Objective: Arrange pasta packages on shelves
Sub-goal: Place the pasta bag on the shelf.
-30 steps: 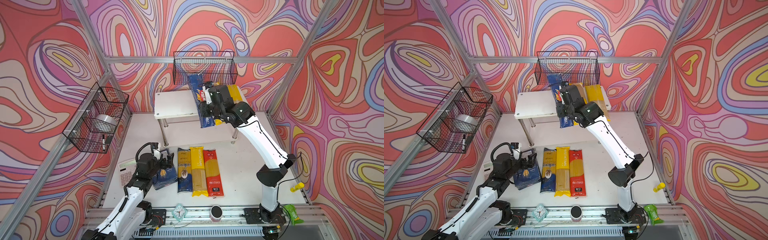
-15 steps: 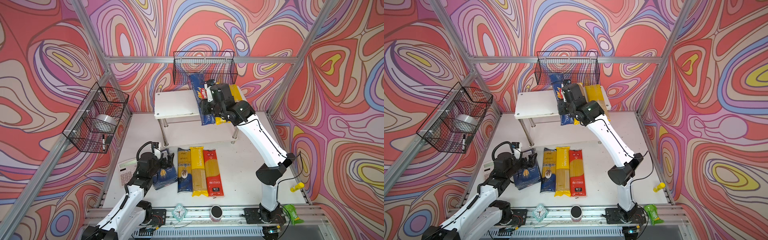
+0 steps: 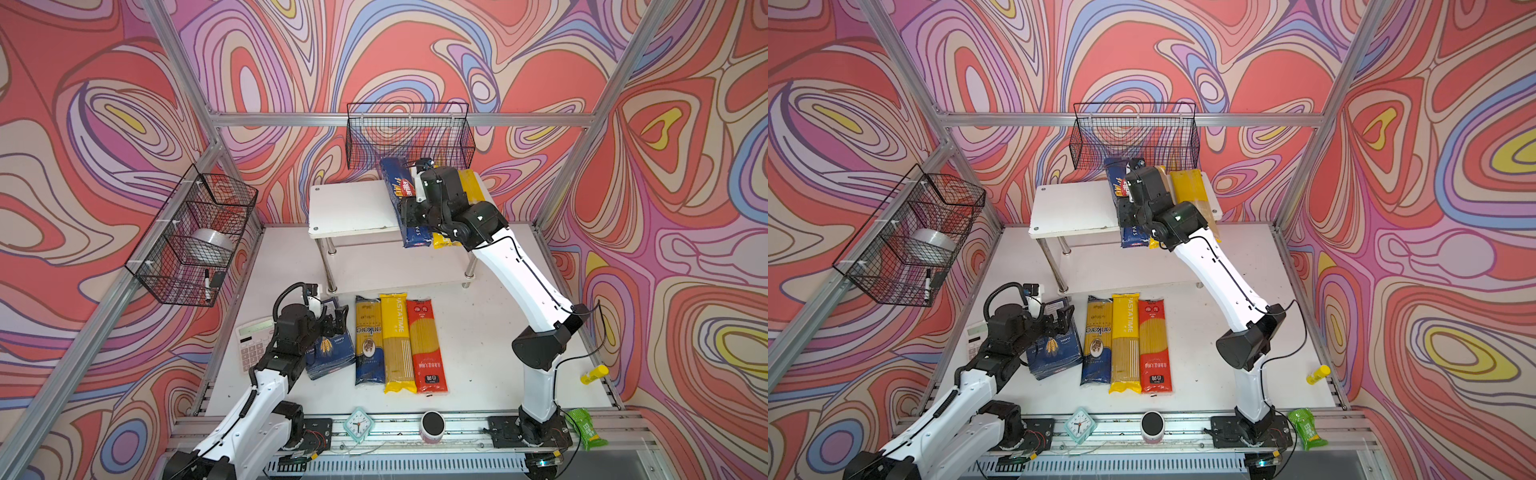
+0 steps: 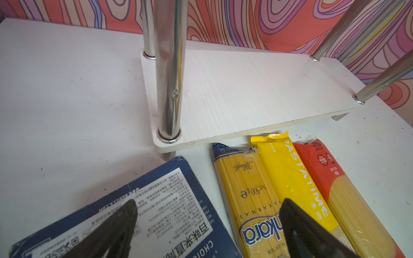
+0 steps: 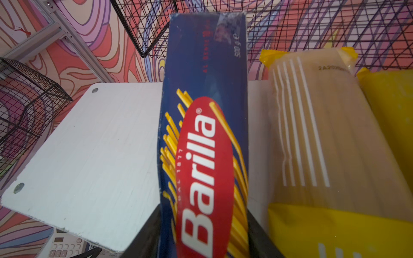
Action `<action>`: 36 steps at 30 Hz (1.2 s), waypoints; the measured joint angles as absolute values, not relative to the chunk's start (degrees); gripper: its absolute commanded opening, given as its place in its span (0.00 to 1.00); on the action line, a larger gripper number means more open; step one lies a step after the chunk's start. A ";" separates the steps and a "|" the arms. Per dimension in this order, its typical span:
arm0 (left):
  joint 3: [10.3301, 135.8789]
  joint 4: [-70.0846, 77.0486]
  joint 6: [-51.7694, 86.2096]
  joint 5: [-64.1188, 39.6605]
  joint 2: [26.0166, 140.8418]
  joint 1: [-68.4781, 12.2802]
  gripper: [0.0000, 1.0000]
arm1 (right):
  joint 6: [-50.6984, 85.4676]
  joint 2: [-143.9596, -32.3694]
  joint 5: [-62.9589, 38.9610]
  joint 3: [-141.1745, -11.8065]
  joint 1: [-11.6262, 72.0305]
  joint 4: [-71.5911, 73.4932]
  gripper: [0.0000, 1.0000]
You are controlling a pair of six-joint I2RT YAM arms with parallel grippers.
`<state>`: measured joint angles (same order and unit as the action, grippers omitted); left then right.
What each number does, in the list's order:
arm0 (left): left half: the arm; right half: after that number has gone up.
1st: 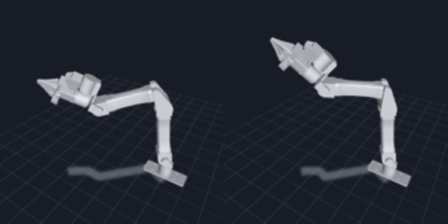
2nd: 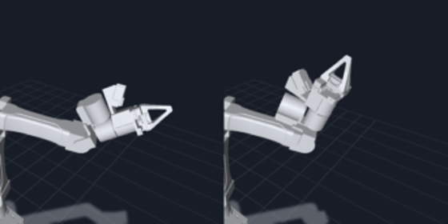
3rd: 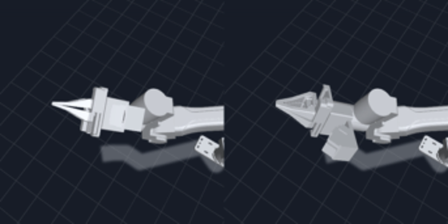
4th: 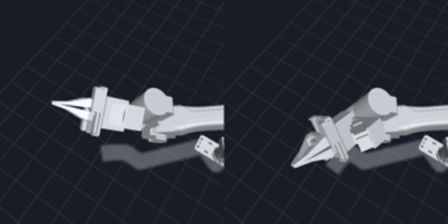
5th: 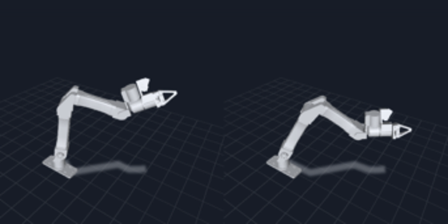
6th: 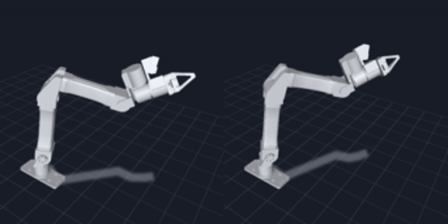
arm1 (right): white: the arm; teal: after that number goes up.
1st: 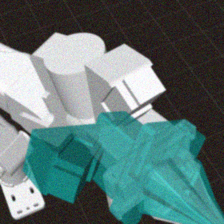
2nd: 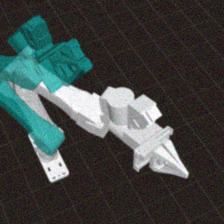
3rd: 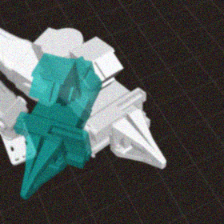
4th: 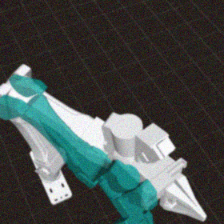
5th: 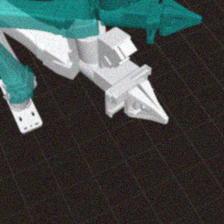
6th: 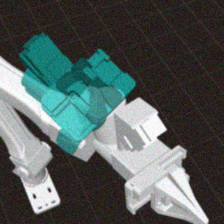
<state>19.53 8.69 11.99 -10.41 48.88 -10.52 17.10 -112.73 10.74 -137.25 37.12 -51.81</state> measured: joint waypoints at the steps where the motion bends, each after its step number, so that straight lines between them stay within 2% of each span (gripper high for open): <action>1: 19.53 8.69 12.01 -10.41 48.88 -10.52 1.00 | 17.06 -112.73 10.72 -137.25 37.06 -51.64 0.56; 5: 19.53 8.69 12.01 -10.39 48.90 -10.52 1.00 | 16.84 -112.60 10.41 -137.25 36.71 -50.11 0.59; 12: 19.64 8.69 12.01 -10.39 49.06 -10.52 1.00 | 16.51 -107.83 7.57 -134.63 36.42 -47.81 0.57; 23: 19.84 8.67 12.01 -9.80 49.28 -10.52 1.00 | 13.50 -91.66 -6.37 -114.04 37.80 -42.11 0.44; 31: 19.84 8.62 12.01 -9.63 49.28 -10.52 1.00 | 10.07 -84.27 -10.31 -100.95 39.09 -41.06 0.43; 36: 19.90 8.56 12.01 -9.32 49.69 -10.52 1.00 | 9.02 -82.98 -12.12 -98.06 39.13 -40.14 0.43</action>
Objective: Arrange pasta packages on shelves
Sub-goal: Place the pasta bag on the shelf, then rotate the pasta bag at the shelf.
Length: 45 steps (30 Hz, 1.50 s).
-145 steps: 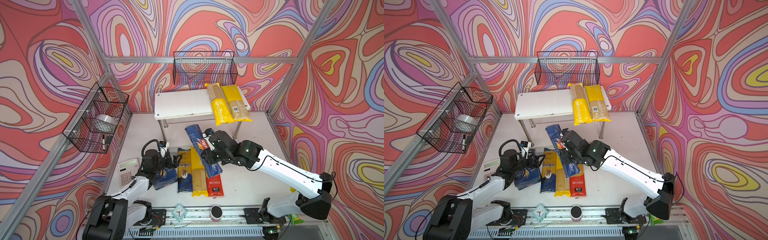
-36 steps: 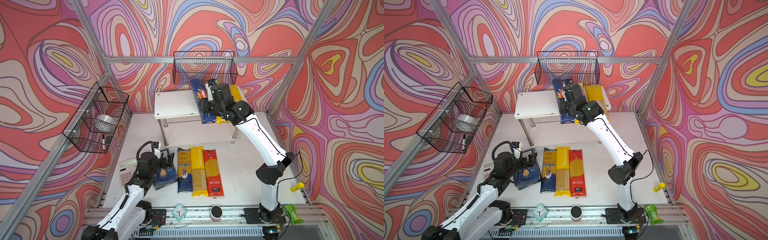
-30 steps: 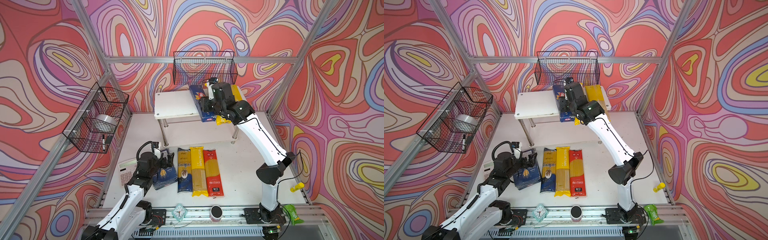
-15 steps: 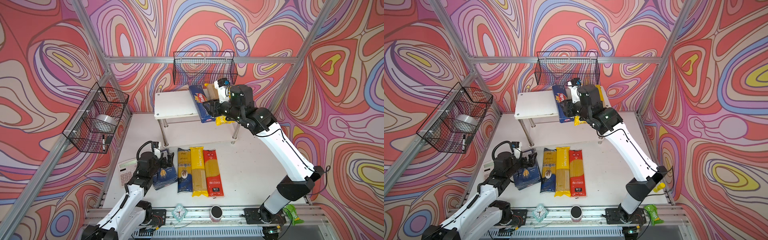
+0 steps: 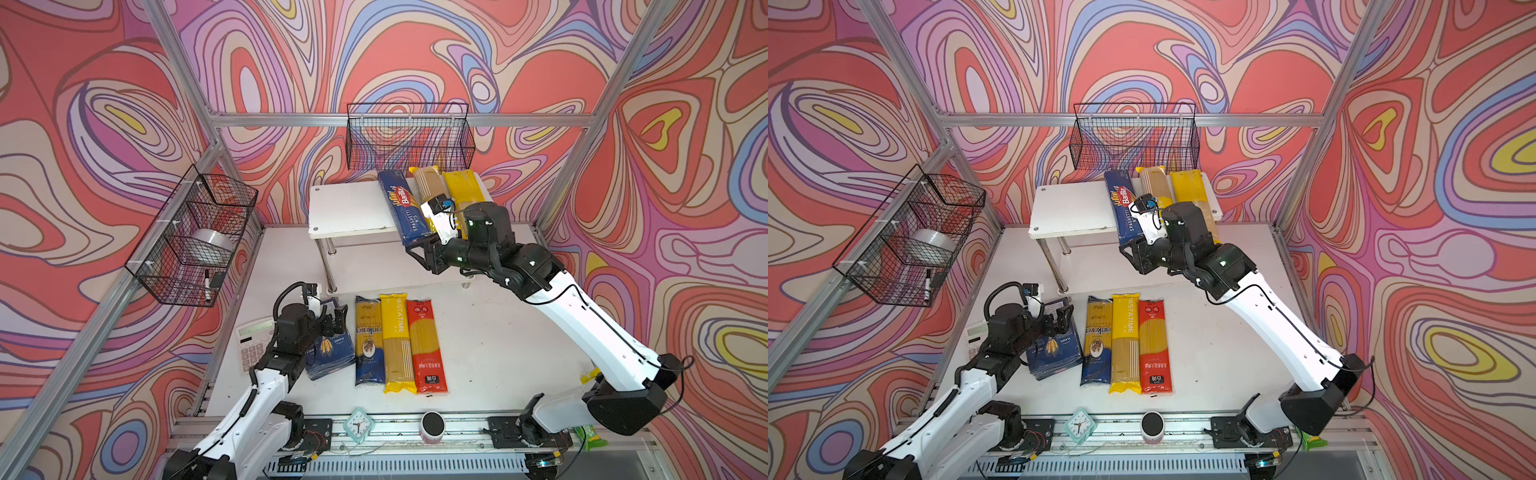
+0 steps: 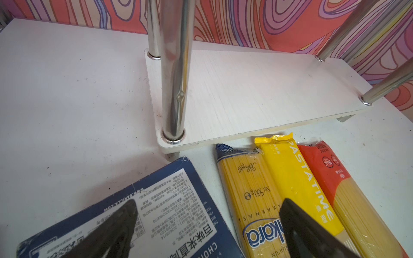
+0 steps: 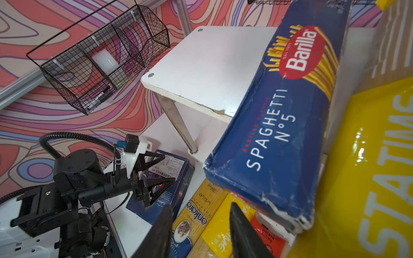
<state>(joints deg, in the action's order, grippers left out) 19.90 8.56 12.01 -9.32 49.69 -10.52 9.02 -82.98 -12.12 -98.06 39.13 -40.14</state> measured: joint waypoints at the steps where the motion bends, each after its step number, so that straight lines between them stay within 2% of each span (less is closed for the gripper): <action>1: 19.92 8.54 12.01 -9.32 49.87 -10.52 1.00 | 8.84 -82.98 -12.40 -97.86 39.20 -40.05 0.43; 22: 20.84 8.21 12.01 -9.34 51.24 -10.52 1.00 | 9.17 -89.01 -16.49 -98.35 39.97 -36.40 0.46; 38: 20.88 7.84 12.01 -9.34 51.24 -10.52 1.00 | 9.26 -89.06 -16.34 -98.37 40.29 -36.62 0.48; 45: 20.88 7.84 12.01 -9.34 51.24 -10.52 1.00 | 8.16 -88.62 -15.97 -98.19 42.94 -38.37 0.48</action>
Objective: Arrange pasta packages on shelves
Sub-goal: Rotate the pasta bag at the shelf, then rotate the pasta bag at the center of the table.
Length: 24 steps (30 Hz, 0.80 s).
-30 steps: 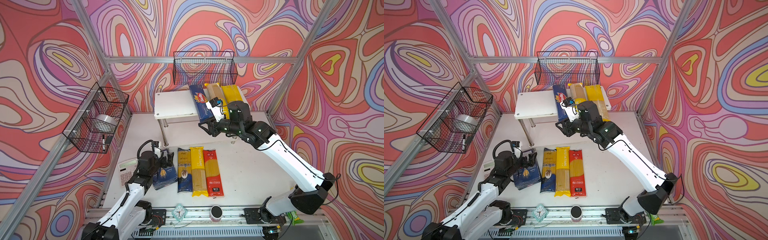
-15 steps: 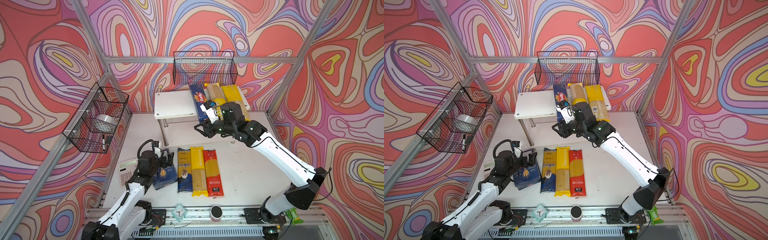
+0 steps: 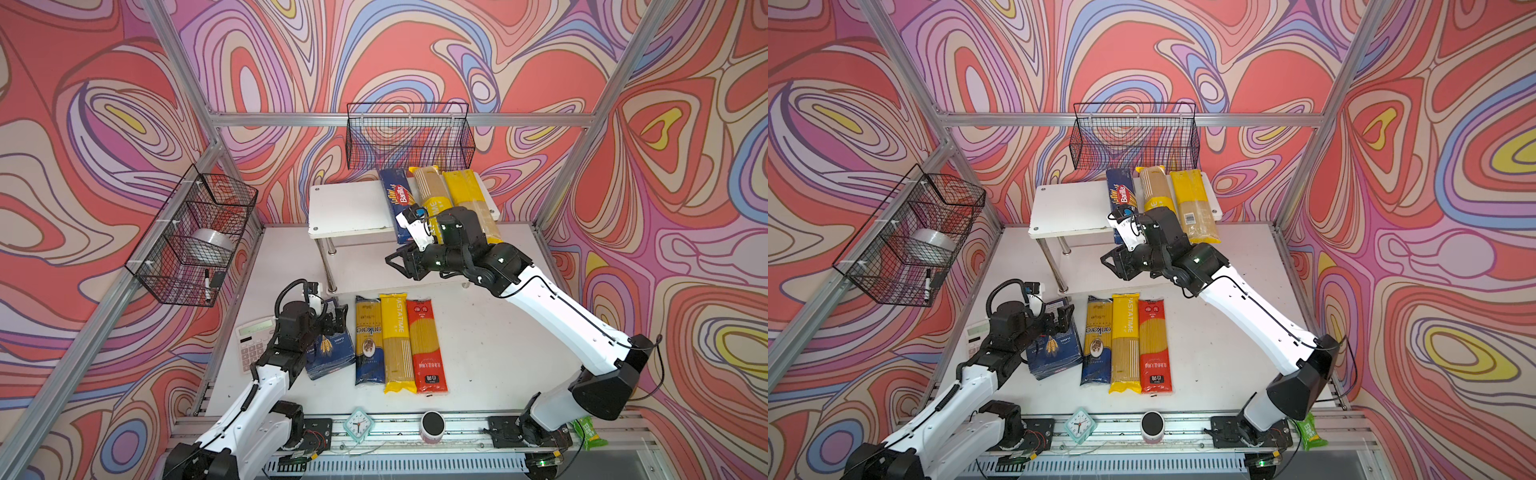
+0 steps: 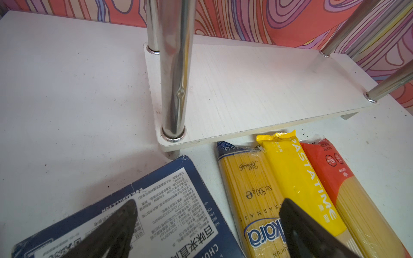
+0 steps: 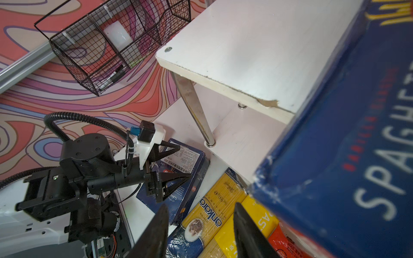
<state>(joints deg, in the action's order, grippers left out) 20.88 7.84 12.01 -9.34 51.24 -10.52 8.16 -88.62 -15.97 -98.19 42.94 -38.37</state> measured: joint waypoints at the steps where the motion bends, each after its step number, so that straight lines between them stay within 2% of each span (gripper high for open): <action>1: 20.88 7.86 12.01 -9.34 51.24 -10.52 1.00 | 8.08 -88.27 -15.90 -97.82 43.46 -38.74 0.48; 16: 20.93 7.86 11.99 -9.39 51.51 -10.52 1.00 | 13.93 -78.32 -9.61 -75.31 45.41 -44.21 0.50; 24: 21.65 7.62 11.75 -10.04 52.47 -10.52 1.00 | 21.45 -77.54 -0.71 -65.32 45.45 -43.05 0.54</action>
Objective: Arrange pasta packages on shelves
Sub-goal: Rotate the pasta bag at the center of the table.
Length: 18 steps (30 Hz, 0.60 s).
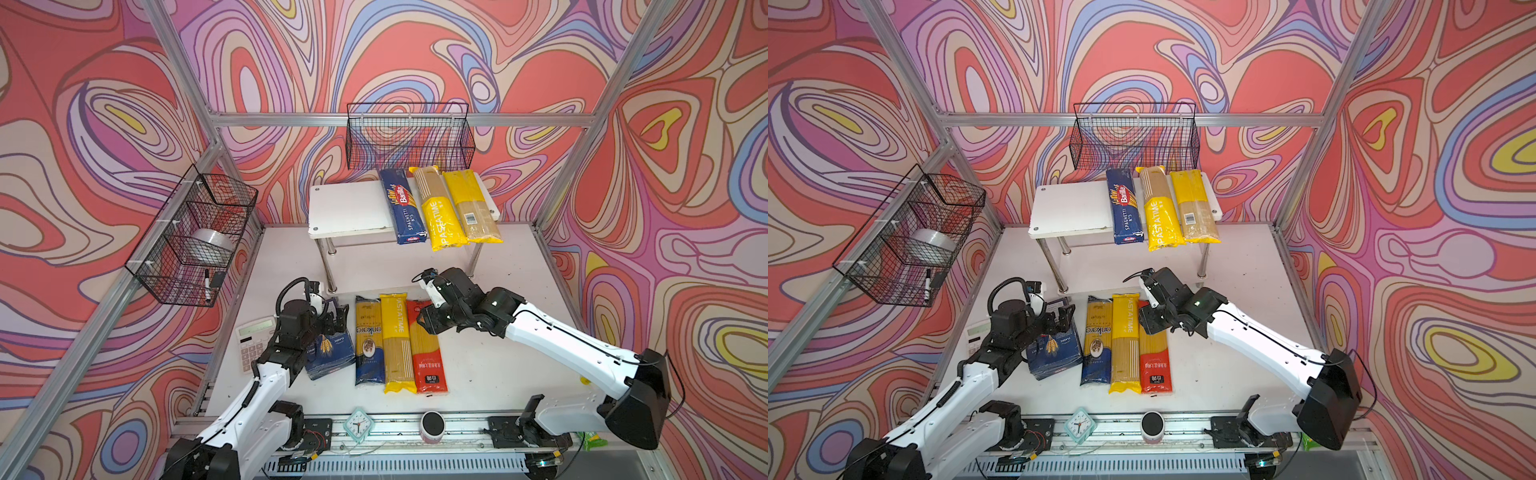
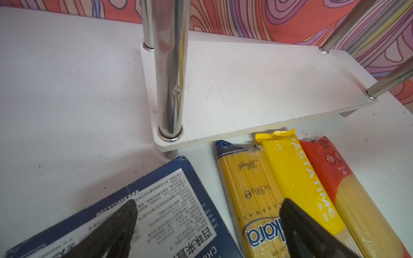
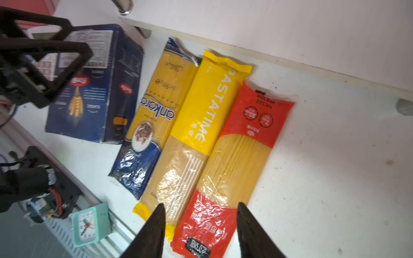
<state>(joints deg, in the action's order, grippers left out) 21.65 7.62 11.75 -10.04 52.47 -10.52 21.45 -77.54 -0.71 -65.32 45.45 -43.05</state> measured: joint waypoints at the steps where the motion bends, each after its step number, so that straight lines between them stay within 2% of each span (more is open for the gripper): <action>1: 21.65 7.62 11.75 -10.04 52.25 -10.52 1.00 | 22.48 -77.69 -0.19 -64.49 45.45 -42.61 0.55; 6: 21.65 7.62 11.75 -10.04 50.81 -10.52 1.00 | 26.61 -78.48 0.67 -60.42 45.98 -40.03 0.61; 14: 21.65 7.60 11.57 -10.04 50.24 -10.52 1.00 | 29.71 -81.28 2.22 -57.23 47.81 -37.28 0.79; 18: 21.65 7.60 11.57 -10.04 50.19 -10.52 1.00 | 30.37 -82.91 3.46 -55.88 48.93 -36.75 0.83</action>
<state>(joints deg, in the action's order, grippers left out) 21.65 7.60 11.57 -10.04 50.19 -10.52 30.37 -82.91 3.46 -55.88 48.93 -36.75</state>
